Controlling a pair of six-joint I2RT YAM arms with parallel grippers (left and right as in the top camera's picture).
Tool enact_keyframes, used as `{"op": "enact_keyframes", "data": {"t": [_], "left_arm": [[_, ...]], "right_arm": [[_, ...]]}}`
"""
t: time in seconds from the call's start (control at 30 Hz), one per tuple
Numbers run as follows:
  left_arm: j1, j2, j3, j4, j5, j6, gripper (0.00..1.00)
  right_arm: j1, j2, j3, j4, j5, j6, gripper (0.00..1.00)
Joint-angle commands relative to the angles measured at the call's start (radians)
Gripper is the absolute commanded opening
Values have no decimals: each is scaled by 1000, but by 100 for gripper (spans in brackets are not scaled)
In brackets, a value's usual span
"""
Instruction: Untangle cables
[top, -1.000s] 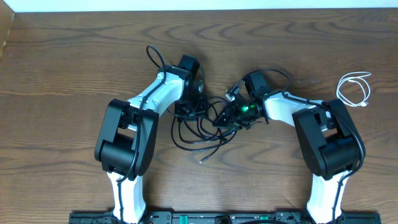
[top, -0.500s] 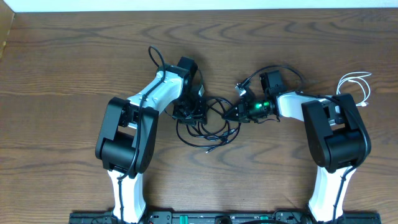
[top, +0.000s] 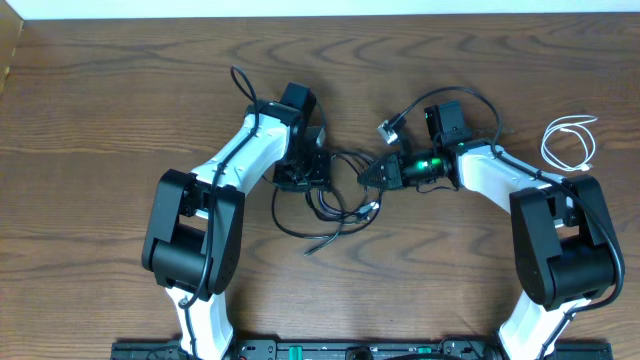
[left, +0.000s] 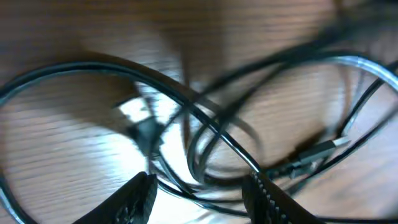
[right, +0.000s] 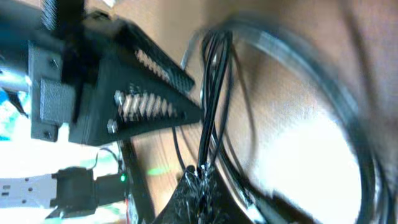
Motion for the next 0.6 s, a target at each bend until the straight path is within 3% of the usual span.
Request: {"op": "enact_keyframes", "data": {"t": [0.0,0.27,0.57], "left_arm": [[6,-9,-9,6,-64,-40,50],[6,-9,-21,55,-64,-42,51],[5,3,-41,114,-62,-92,51]], "right_arm": [[31,-1,-2,-50,71,-25,1],[101,9,-5,-43,61,-38,1],[124,99,-5,116,-114,16,1]]}}
